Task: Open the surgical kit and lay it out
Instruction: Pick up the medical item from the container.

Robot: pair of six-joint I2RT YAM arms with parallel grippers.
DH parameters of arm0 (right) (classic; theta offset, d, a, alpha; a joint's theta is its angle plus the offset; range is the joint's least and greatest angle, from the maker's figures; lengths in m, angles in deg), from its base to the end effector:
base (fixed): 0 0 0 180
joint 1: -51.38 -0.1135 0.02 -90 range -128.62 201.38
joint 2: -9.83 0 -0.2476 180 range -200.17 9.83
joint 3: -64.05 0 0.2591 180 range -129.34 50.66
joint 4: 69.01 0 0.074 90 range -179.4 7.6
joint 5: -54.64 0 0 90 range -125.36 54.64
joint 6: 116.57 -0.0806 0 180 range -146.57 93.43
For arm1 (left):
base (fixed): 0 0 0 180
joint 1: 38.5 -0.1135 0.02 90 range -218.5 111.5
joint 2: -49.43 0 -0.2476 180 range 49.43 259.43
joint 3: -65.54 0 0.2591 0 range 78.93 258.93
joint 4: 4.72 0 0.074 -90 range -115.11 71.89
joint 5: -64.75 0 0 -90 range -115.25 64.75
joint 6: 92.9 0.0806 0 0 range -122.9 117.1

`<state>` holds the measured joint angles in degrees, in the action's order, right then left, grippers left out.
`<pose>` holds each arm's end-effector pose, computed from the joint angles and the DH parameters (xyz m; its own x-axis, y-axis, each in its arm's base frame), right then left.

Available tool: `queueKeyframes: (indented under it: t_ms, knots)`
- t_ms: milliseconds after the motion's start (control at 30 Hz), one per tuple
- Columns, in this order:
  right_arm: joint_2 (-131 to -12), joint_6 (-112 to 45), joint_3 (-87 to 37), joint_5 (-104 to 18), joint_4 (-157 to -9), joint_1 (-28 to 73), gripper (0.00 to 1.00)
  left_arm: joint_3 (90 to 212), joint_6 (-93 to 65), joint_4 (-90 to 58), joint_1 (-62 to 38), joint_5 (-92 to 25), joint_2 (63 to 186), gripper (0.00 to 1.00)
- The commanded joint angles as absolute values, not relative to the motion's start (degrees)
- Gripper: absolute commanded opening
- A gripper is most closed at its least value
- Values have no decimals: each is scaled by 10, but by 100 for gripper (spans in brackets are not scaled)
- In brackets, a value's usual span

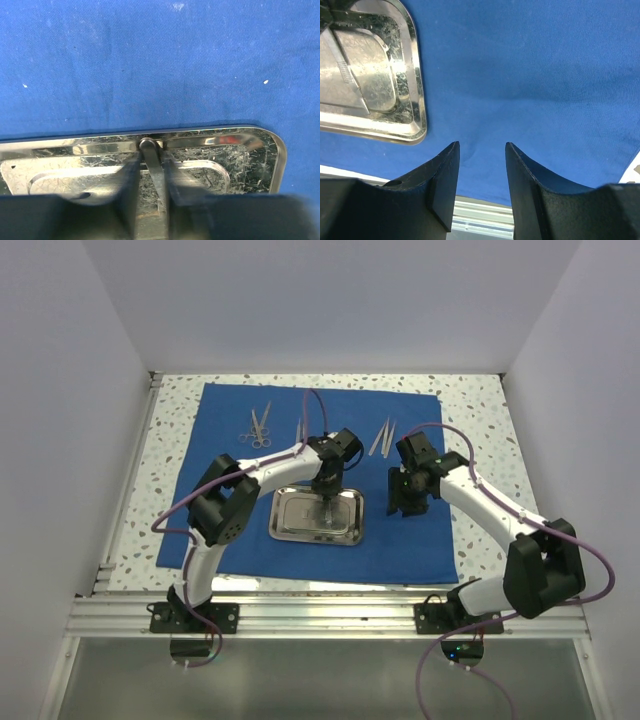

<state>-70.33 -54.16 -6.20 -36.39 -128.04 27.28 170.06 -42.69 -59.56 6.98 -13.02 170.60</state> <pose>0.2627 0.1191 0.1686 -0.9468 0.0838 -0.3107 0.0275 0.9830 0.1813 0.3241 -0.3052 0.1062 -0.9267 0.0503 -0.3725 0.0737 0.9961 -0.0488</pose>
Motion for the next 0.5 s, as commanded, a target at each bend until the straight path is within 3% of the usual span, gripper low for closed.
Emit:
queueKeyframes:
  t_ms: [0,167,467]
  knots:
    - [-691,-543,-66,-363,-1280,272,46,1680,-441,-621,76,-148,1739,20]
    - [-692,-543,-73,-361,-1283,271,46,1690,-432,-621,76,-150,1745,0]
    - [-691,-549,-80,-358,-1285,271,46,1804,-403,-694,74,-96,1713,0]
